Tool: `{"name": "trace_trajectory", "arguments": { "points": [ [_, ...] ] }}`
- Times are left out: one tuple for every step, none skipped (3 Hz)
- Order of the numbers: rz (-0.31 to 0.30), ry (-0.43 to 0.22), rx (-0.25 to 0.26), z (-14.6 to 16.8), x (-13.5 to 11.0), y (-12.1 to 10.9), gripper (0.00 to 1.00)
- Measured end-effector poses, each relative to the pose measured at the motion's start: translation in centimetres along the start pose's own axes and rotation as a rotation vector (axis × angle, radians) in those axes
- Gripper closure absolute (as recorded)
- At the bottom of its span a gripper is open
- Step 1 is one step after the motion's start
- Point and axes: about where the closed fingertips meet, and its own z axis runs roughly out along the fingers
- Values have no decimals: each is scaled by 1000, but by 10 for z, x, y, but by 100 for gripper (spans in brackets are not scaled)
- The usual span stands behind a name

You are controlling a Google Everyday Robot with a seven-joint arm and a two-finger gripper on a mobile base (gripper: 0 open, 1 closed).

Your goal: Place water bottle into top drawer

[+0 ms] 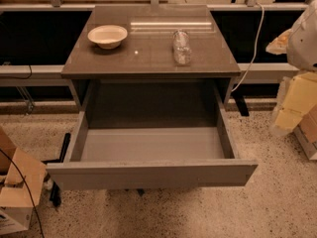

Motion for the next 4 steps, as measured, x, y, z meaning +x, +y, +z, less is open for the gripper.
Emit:
{"name": "trace_trajectory", "arguments": {
  "points": [
    [1, -6, 5, 1, -2, -2, 0],
    [7, -51, 38, 5, -19, -17, 0],
    [44, -121, 56, 21, -47, -52, 0],
    [44, -121, 56, 21, -47, -52, 0]
  ]
}}
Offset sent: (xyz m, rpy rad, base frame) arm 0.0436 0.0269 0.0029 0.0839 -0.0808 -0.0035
